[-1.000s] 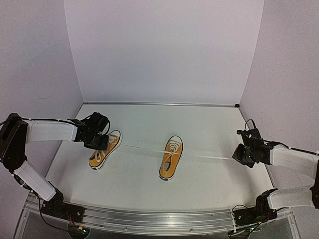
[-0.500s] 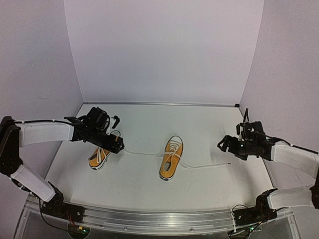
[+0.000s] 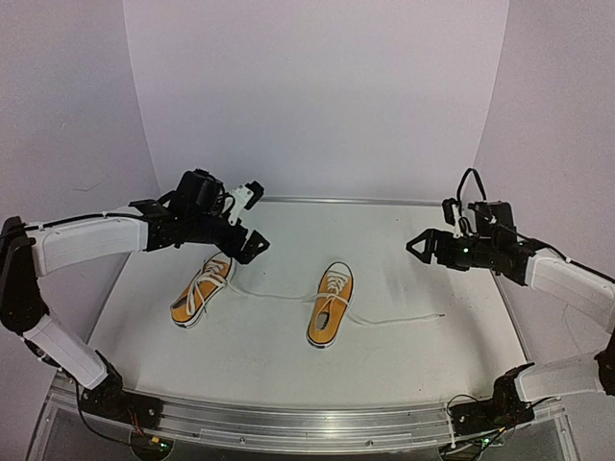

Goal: Tie the shoes

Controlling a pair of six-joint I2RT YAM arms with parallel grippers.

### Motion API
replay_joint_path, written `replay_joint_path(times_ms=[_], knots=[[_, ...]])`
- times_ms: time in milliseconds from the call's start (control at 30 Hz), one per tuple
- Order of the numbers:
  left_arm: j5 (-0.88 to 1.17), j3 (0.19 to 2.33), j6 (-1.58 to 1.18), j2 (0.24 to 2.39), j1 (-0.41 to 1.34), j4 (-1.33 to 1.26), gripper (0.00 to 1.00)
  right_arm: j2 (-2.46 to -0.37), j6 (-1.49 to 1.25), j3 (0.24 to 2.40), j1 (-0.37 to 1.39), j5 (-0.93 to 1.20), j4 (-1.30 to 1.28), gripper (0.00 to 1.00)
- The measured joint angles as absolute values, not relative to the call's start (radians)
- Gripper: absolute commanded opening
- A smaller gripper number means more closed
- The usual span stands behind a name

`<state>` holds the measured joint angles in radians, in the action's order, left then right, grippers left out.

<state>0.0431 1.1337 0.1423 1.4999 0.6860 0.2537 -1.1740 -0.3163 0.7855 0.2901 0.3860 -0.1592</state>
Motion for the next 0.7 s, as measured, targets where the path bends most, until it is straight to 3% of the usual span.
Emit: replay_joint_path(times_ms=[233, 300, 467, 700], knots=[[0.23, 1.29, 0.395, 1.757, 0.694, 0.309, 0.99, -1.177, -0.265, 0.818, 0.29, 0.463, -0.133, 0.98], [0.275, 1.276, 0.455, 1.799, 0.701, 0.321, 0.94, -1.177, -0.26, 0.818, 0.29, 0.478, -0.132, 0.98], [0.344, 1.3, 0.593, 1.898, 0.723, 0.383, 0.8, -1.175, -0.258, 0.817, 0.29, 0.505, -0.131, 0.98], [0.419, 1.41, 0.734, 2.046, 0.741, 0.473, 0.48, -1.161, -0.258, 0.805, 0.29, 0.527, -0.129, 0.98]])
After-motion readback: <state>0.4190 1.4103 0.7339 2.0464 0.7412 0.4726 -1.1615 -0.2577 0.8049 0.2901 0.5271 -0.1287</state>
